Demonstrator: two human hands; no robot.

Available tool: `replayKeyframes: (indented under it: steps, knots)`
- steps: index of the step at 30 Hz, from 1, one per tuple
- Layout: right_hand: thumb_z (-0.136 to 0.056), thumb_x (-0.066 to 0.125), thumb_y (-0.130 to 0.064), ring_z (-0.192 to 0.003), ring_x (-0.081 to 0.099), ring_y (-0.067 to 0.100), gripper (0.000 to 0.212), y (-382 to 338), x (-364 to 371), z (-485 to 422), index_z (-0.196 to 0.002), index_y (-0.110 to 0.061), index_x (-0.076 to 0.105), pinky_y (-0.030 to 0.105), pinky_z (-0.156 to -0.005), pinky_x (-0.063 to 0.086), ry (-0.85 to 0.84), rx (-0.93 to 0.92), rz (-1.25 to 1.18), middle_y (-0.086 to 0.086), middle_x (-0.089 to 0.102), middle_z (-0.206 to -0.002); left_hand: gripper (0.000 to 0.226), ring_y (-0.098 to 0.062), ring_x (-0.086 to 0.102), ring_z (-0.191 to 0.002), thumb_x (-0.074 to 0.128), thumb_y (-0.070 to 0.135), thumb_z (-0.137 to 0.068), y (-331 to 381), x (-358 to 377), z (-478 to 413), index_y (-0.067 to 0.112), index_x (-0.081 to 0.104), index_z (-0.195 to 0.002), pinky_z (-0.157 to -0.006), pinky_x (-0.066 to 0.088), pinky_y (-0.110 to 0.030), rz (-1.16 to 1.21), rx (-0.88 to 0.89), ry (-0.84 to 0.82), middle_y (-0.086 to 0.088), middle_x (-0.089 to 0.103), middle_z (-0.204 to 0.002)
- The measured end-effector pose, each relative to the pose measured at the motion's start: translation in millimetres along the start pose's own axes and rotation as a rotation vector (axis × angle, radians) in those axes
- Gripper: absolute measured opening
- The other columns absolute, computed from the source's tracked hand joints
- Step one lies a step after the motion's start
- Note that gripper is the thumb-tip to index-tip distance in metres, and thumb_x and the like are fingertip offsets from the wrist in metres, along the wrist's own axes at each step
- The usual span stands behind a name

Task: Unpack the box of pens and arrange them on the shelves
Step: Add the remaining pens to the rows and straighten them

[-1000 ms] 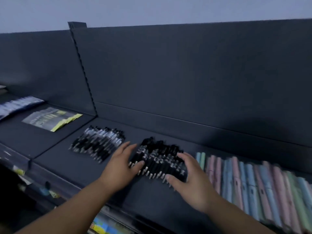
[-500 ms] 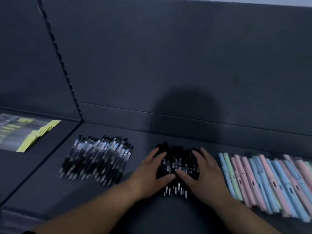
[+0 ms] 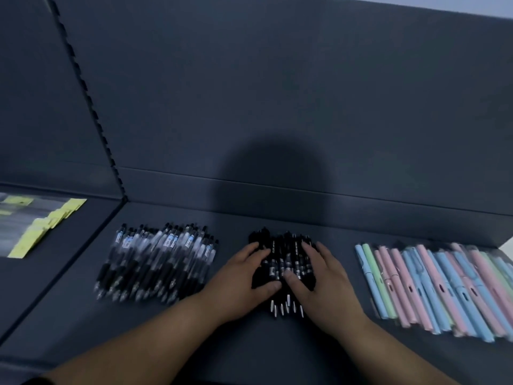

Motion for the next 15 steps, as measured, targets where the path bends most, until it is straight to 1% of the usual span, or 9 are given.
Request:
replayKeyframes:
  steps: [2, 4, 7, 9, 12, 15]
  knots:
    - [-0.091, 0.049, -0.056, -0.147, 0.007, 0.011, 0.068, 4, -2, 3, -0.150, -0.041, 0.020, 0.029, -0.119, 0.014, -0.038, -0.037, -0.009, -0.012, 0.007, -0.160, 0.081, -0.003, 0.011, -0.144, 0.059, 0.057, -0.083, 3, 3, 7, 0.038, 0.015, -0.150, -0.109, 0.010, -0.012, 0.021, 0.017, -0.022, 0.018, 0.000, -0.158]
    - [-0.092, 0.050, -0.053, -0.148, 0.001, 0.009, 0.065, 8, -3, 7, -0.149, -0.044, 0.021, 0.025, -0.118, 0.009, -0.083, -0.092, -0.018, -0.016, 0.003, -0.159, 0.089, 0.000, 0.007, -0.143, 0.064, 0.060, -0.078, 6, 8, 13, 0.044, 0.012, -0.148, -0.111, 0.011, -0.015, 0.033, 0.026, -0.049, 0.022, -0.005, -0.156]
    - [-0.088, 0.058, -0.054, -0.148, -0.008, 0.008, 0.071, 14, 0, 13, -0.147, -0.047, 0.020, 0.024, -0.117, 0.005, -0.145, -0.110, -0.097, -0.017, -0.002, -0.159, 0.096, 0.000, 0.002, -0.143, 0.069, 0.062, -0.072, 10, 14, 21, 0.048, 0.010, -0.147, -0.114, 0.011, -0.018, -0.012, 0.026, -0.066, 0.024, -0.009, -0.155]
    - [-0.086, 0.060, -0.055, -0.147, -0.012, 0.009, 0.075, 14, 5, 16, -0.148, -0.046, 0.018, 0.026, -0.118, 0.001, -0.178, -0.134, -0.101, -0.017, -0.005, -0.159, 0.096, -0.002, 0.000, -0.144, 0.070, 0.061, -0.071, 12, 14, 23, 0.046, 0.012, -0.147, -0.116, 0.010, -0.020, -0.061, 0.035, -0.051, 0.020, -0.006, -0.157]
    - [-0.089, 0.055, -0.055, -0.148, -0.013, 0.012, 0.075, 10, 9, 17, -0.151, -0.041, 0.015, 0.034, -0.121, -0.001, -0.210, -0.156, -0.064, -0.013, -0.008, -0.160, 0.092, -0.006, 0.004, -0.145, 0.073, 0.055, -0.072, 14, 10, 20, 0.040, 0.022, -0.147, -0.116, 0.012, -0.020, -0.069, 0.029, -0.010, 0.014, 0.002, -0.158]
    - [-0.090, 0.053, -0.056, -0.148, -0.012, 0.013, 0.074, 9, 8, 15, -0.152, -0.038, 0.016, 0.035, -0.122, -0.001, -0.211, -0.162, -0.054, -0.010, -0.009, -0.161, 0.090, -0.008, 0.009, -0.145, 0.073, 0.053, -0.073, 14, 8, 17, 0.038, 0.024, -0.147, -0.118, 0.016, -0.024, -0.086, 0.006, -0.015, 0.013, 0.005, -0.159]
Point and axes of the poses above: each hand's wrist, its own z-axis away from the middle knuckle, its own x-axis out of the palm, y = z × x, the point moved 8 cm from there along -z, towards the middle knuckle
